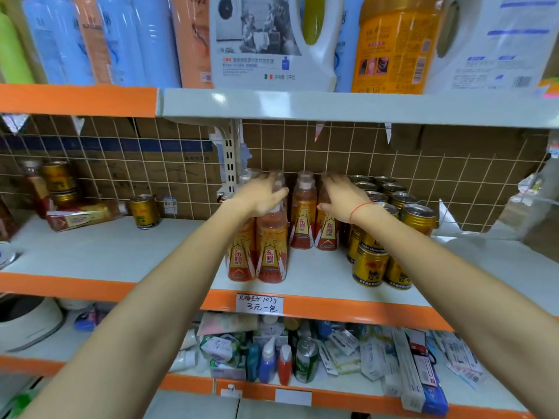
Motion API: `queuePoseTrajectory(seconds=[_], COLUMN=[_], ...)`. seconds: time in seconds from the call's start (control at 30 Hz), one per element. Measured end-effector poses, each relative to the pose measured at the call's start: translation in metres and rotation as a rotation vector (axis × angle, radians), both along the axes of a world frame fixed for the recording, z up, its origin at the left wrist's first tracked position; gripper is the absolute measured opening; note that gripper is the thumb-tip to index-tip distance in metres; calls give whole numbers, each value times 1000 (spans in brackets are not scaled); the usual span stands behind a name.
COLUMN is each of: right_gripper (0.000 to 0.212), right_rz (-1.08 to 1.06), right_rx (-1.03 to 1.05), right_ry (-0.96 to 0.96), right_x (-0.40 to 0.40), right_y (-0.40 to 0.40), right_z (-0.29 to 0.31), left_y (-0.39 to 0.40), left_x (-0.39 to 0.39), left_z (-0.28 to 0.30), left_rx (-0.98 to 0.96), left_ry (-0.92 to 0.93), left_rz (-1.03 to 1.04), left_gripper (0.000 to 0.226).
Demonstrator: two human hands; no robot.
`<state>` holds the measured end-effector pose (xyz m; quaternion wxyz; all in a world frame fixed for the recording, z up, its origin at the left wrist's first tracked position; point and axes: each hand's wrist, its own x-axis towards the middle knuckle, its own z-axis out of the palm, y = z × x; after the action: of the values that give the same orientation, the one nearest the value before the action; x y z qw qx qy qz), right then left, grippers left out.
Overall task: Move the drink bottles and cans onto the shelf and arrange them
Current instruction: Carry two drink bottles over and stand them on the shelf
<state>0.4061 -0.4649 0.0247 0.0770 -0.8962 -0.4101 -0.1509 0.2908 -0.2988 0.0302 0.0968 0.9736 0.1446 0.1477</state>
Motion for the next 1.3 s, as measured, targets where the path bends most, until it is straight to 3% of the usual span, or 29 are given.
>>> queuePoseTrajectory(seconds=[0.7, 1.3], right_gripper=[64, 67], right_rz=[95, 410], right_rx=[-51, -130], right_ry=[-3, 14], right_x=[-171, -318], right_y=[45, 228], right_z=[0, -33], left_y=[57, 205], left_x=[-186, -399], left_z=[-26, -70], left_rx=[105, 57], left_ry=[96, 175], left_rz=[123, 444], left_gripper=[69, 68])
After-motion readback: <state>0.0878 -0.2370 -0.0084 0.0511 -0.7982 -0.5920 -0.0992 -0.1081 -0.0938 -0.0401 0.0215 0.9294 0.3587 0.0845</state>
